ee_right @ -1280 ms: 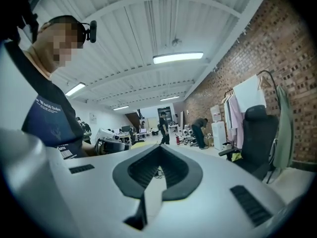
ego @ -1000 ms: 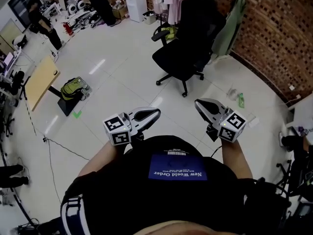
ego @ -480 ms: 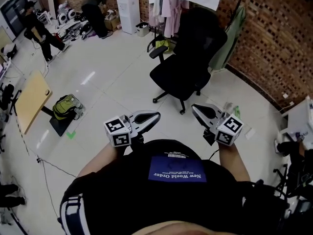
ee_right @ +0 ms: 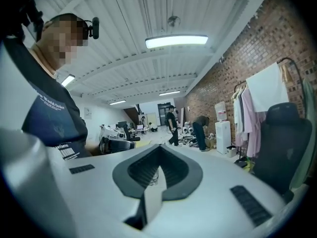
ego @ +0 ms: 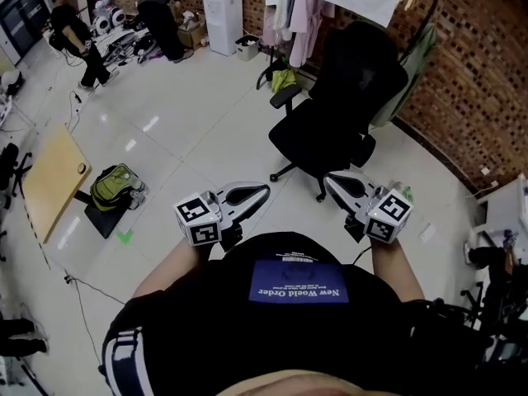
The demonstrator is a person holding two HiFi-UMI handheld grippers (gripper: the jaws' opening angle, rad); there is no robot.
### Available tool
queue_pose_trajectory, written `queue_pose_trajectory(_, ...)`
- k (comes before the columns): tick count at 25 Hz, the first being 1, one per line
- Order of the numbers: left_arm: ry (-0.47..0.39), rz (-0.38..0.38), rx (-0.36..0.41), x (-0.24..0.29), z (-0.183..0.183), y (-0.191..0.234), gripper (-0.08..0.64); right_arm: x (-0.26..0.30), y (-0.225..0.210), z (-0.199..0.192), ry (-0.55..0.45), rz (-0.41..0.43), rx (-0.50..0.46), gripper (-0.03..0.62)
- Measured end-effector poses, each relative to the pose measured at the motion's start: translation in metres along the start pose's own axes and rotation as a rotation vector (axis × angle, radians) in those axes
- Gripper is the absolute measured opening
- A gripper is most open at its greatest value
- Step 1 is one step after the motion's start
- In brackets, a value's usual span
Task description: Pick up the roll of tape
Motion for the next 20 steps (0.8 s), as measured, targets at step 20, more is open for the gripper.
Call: queue_pose_trajectory(20,-0.144,0.473,0.052,-0.035,0.064,0.151,0.006,0.259,-0.141,0.038,0.067,0.491,-0.074,-0.015)
Point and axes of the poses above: the fingertips, and each gripper's own axes: x forward along the fingers, y to its left, z out of its top, the point moved 8 cm from there along -x, backward along the fingers, and after that the axes turned 9 degrees about -z, right-handed, at the moved point
